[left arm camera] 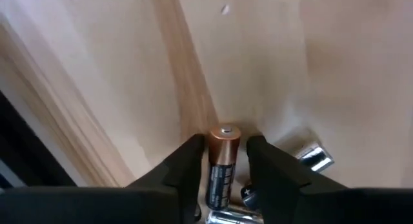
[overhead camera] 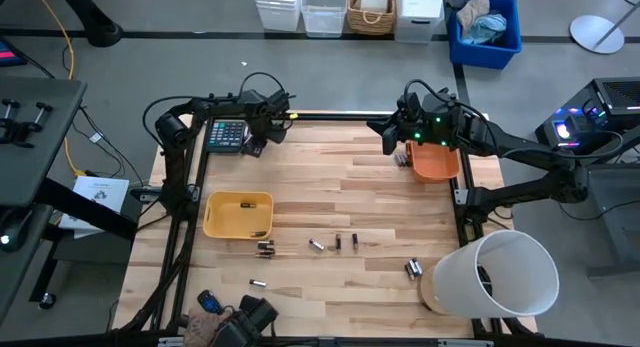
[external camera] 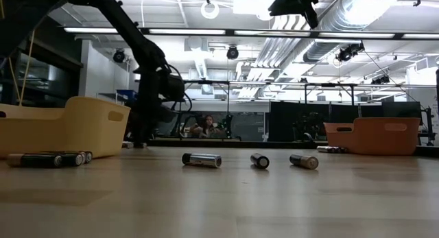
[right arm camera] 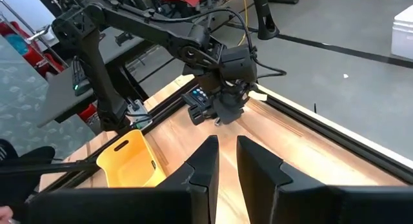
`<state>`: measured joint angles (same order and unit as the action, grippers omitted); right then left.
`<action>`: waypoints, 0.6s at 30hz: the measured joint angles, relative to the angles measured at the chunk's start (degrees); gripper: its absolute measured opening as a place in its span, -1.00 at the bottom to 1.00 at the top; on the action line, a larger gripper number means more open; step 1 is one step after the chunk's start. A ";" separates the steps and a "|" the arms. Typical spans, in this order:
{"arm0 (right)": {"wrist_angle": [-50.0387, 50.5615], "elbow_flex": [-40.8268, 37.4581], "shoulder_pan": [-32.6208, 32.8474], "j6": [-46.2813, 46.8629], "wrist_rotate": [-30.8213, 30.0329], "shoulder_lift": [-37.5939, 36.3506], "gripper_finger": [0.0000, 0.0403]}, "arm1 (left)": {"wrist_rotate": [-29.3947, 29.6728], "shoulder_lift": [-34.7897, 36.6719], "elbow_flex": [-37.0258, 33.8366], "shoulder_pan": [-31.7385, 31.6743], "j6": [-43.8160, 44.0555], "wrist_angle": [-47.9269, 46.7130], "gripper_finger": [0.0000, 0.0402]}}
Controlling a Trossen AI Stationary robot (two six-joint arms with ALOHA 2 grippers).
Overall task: Sort batteries
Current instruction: Put the black battery into the yellow bin
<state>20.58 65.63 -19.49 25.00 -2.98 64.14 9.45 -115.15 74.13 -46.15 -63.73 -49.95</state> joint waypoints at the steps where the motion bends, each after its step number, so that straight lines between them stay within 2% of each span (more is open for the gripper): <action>1: 0.05 0.00 0.00 0.41 0.01 0.00 -0.75 | 0.17 -0.01 -0.06 0.02 0.39 0.32 -0.55; 4: 0.18 0.00 0.00 0.58 0.02 0.00 -0.75 | 0.94 -0.05 0.83 0.22 3.12 -0.23 -0.85; 8: 0.17 0.00 0.00 -0.51 0.02 0.00 -0.75 | 0.73 -0.30 4.23 0.01 9.98 -1.89 -0.86; 11: 0.14 0.00 0.00 -1.76 0.01 0.00 -0.75 | -1.63 2.29 7.92 0.05 14.43 -1.11 -0.86; 14: 0.16 0.00 0.00 -2.17 0.01 0.00 -0.75 | -8.01 6.05 10.45 0.71 22.19 -0.96 -0.86; 17: 0.15 0.00 0.00 -3.41 0.02 0.00 -0.75 | -17.46 11.88 10.17 2.06 32.73 -0.94 -0.86; 18: 0.17 0.00 0.00 -3.99 0.02 0.00 -0.75 | -18.66 14.38 9.43 3.01 34.91 -1.22 -0.86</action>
<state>20.75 65.63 -19.49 21.01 -2.97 64.14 -9.21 -100.77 83.56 -43.14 -28.83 -51.18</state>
